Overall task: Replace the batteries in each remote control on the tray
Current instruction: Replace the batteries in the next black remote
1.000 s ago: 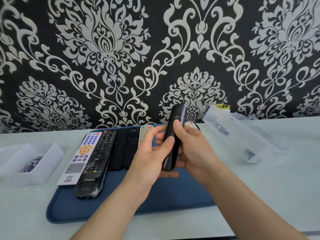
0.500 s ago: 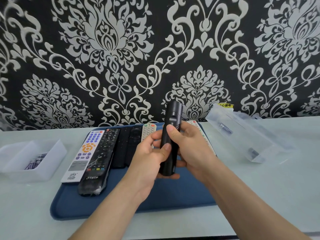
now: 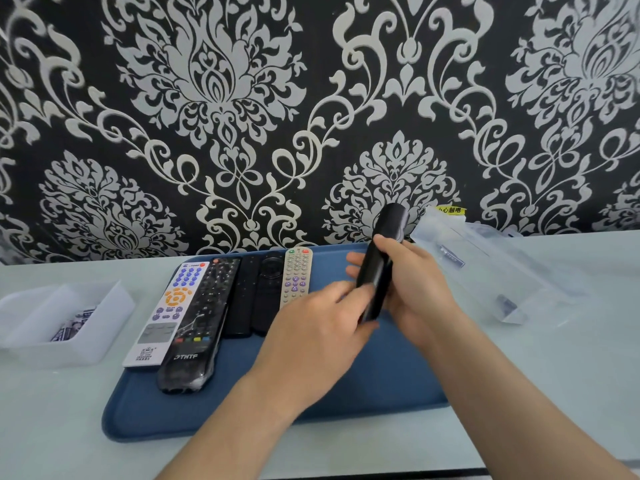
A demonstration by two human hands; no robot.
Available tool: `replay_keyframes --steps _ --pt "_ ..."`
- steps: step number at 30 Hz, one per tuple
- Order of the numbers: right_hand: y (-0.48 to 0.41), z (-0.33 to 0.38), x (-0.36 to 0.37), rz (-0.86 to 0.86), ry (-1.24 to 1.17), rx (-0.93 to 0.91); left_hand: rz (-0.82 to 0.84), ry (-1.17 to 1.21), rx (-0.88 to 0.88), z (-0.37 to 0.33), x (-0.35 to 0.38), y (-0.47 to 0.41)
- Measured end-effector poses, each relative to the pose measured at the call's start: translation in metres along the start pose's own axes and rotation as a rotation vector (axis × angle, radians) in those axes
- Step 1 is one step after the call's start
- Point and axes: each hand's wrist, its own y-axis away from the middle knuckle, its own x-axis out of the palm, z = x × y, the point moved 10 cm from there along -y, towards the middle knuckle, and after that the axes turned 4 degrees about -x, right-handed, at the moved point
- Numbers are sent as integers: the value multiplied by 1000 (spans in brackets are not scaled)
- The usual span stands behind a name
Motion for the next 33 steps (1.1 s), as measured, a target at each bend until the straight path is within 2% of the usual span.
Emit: replay_keyframes --steps 3,6,11,13,15,17,19,21,23,25,27,28,30,33 --pt "-2 -1 0 3 3 14 15 73 19 -6 -1 2" --pt "-1 -7 4 29 -43 73 112 47 -11 -12 7 3" --pt "-4 -14 2 42 24 112 78 39 53 -12 4 0" --pt "-7 -15 -4 21 6 130 36 65 96 -13 -2 0" --pt "-11 -15 -7 5 -45 144 -74 109 91 -9 -21 -2" --pt "-15 -13 -12 -21 -76 135 -209 139 33 2 -46 -2" --pt "-18 -9 -15 -32 -62 117 -257 193 -91 22 -65 -5" --pt "-19 -6 -16 -24 -65 106 -143 261 -253 47 -62 -7" --pt "-19 -4 -14 -9 -76 104 129 313 -383 66 -36 -3" --pt "-18 -4 -10 17 -80 104 333 390 -446 71 -15 6" --pt "-15 -6 -3 46 -66 108 400 373 -459 72 -6 14" --pt "-14 -6 0 57 -56 102 391 274 -425 71 -7 14" --pt "-11 -6 7 80 -46 81 243 138 -341 67 -22 8" --pt "-7 -10 17 114 -18 58 -14 401 -302 58 -47 2"
